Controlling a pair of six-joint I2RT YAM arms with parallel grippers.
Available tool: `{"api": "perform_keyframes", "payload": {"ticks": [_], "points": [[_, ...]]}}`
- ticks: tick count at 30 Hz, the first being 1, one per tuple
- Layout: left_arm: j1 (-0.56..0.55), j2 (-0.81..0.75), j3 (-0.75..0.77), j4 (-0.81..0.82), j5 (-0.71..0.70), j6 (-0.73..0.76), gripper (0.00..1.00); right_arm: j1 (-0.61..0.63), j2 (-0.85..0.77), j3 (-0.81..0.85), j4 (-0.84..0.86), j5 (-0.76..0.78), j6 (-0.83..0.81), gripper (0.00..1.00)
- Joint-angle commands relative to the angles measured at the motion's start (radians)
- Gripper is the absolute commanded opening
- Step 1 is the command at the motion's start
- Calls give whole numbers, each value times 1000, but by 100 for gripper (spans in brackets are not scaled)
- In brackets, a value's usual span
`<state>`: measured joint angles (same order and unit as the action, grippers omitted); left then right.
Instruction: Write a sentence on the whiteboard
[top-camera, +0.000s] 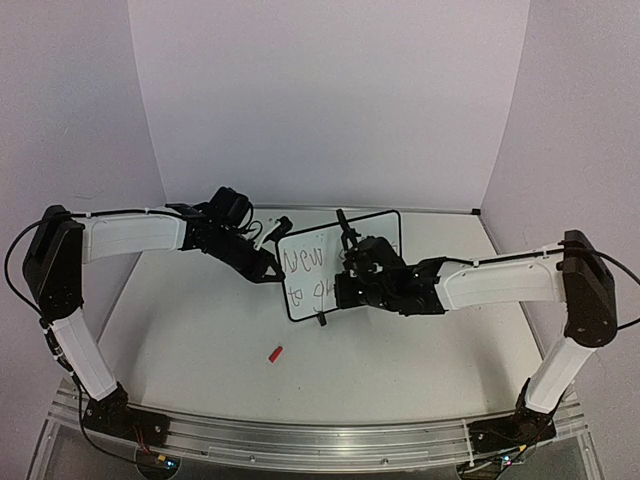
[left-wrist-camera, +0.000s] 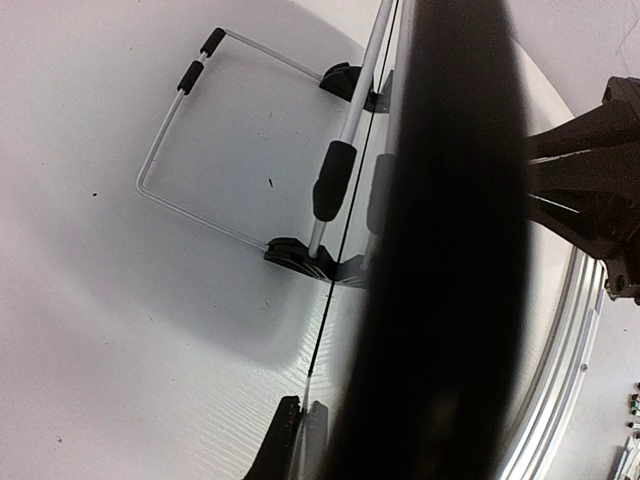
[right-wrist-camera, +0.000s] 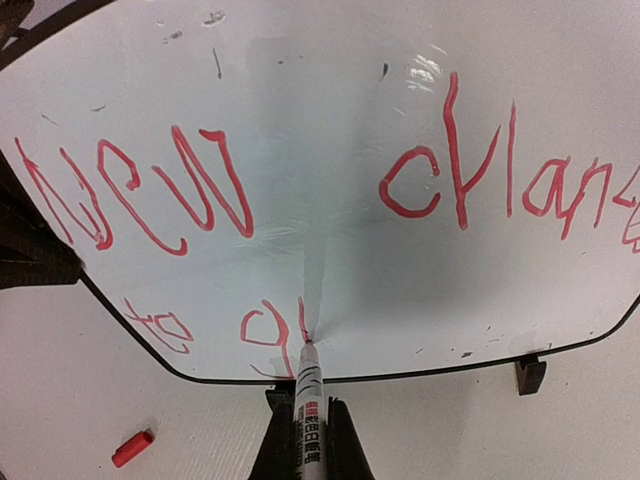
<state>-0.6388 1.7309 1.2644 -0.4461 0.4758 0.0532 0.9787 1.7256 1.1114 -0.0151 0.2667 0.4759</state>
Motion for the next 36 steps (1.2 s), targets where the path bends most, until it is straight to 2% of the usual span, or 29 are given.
{"api": "perform_keyframes", "payload": {"ticks": [1,17,36], "points": [[-9,1,43,-34,-9,16,0,-5,29,45,18,27,6,0],[-9,0,44,-35,-10,15,0,-5,-79,18,31,71,17,0],[-9,-3,43,-37,-11,15,0,-19,-77,-14,18,101,42,0]]}}
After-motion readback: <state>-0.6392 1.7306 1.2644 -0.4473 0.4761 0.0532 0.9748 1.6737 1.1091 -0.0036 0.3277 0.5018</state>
